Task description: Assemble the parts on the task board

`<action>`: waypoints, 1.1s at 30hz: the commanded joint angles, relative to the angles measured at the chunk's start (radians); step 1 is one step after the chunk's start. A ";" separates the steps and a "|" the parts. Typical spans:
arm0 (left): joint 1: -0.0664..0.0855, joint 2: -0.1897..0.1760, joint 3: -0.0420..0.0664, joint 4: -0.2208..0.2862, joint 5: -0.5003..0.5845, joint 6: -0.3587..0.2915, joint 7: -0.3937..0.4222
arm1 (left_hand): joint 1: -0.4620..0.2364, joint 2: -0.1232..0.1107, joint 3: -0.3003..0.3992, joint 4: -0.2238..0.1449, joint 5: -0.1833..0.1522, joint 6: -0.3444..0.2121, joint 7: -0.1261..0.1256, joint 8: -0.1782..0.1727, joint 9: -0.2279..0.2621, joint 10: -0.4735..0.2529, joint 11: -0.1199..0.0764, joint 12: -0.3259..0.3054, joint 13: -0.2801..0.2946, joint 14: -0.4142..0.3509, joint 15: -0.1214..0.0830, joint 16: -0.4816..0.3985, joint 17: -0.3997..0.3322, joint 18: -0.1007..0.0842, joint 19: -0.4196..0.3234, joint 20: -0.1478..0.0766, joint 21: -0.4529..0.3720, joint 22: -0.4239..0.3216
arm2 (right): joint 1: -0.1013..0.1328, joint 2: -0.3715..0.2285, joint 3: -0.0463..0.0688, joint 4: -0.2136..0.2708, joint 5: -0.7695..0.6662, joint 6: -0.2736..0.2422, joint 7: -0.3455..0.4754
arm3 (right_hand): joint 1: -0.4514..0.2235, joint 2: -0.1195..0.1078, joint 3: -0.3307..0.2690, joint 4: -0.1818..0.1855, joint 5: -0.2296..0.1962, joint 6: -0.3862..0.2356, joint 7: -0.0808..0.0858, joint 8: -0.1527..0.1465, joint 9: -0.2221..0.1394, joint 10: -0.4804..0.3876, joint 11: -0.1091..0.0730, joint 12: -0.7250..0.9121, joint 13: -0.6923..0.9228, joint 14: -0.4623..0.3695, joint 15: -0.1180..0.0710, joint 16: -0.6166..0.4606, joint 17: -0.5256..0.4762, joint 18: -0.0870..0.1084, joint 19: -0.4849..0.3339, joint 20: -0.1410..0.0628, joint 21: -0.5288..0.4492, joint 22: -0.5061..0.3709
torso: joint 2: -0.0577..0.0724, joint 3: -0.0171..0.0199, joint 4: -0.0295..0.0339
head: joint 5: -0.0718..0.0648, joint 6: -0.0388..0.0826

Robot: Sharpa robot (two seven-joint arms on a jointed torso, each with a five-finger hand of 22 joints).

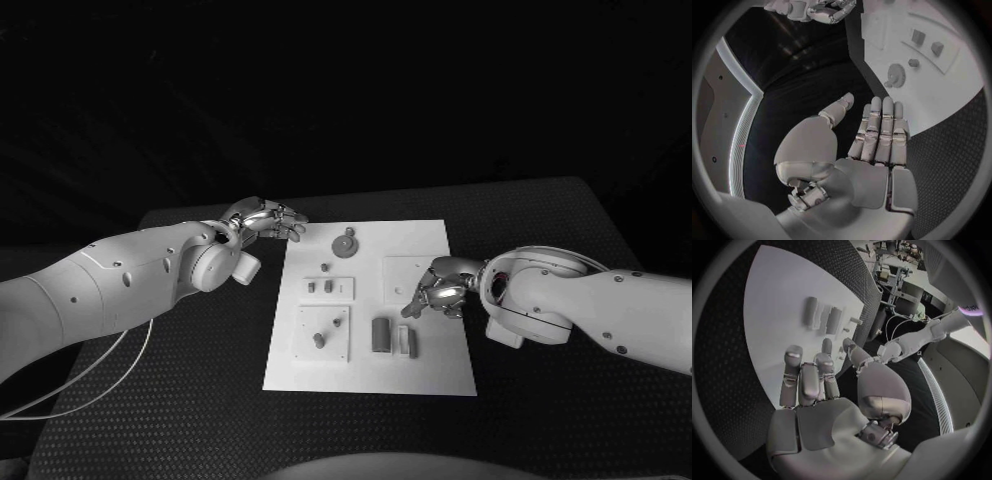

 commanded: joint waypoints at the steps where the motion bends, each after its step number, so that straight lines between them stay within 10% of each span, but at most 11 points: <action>1: 0.001 0.001 0.001 0.003 0.006 0.011 0.007 | -0.004 -0.002 -0.001 0.006 -0.002 -0.002 0.000 0.004 -0.001 -0.006 -0.001 -0.007 -0.001 0.005 0.004 -0.003 0.002 -0.015 -0.003 0.007 -0.002 -0.002 | -0.001 0.004 -0.006 -0.003 -0.046 0.072 -0.077 | 0.005 0.010 -0.006 -0.005 0.001 0.016 -0.005 0.008 0.008 0.026 -0.007 0.019 0.018 0.013 -0.002 -0.002 0.009 0.011 0.006 -0.001 0.003 0.015 | 0.000 0.0001 0.0006 | -0.002 -0.001; 5: 0.001 0.000 0.001 0.004 0.006 0.010 0.007 | -0.004 -0.003 -0.001 0.006 -0.002 -0.002 0.000 0.005 -0.001 -0.006 -0.001 -0.007 -0.001 0.005 0.004 -0.004 0.002 -0.015 -0.003 0.007 -0.002 -0.002 | -0.010 0.012 -0.030 -0.018 -0.100 0.069 -0.119 | -0.001 0.009 -0.017 -0.002 0.000 0.027 -0.010 0.014 0.015 0.045 -0.011 0.033 0.034 0.021 -0.005 -0.002 0.017 0.011 0.009 -0.001 0.004 0.015 | 0.001 -0.0003 0.0003 | -0.005 -0.002; 33: 0.001 -0.003 0.000 0.006 0.006 0.012 0.006 | -0.005 -0.003 -0.002 0.007 -0.002 -0.003 0.000 0.004 -0.001 -0.007 0.000 -0.007 -0.001 0.005 0.004 -0.006 0.005 -0.015 -0.003 0.007 -0.001 -0.002 | -0.095 0.075 -0.030 -0.060 -0.193 0.057 -0.128 | -0.062 -0.003 -0.015 0.027 0.003 0.031 -0.014 0.012 0.027 0.048 -0.015 0.025 0.036 0.023 -0.012 -0.004 0.017 0.011 0.012 -0.003 -0.001 0.013 | 0.001 0.0000 0.0013 | -0.004 -0.014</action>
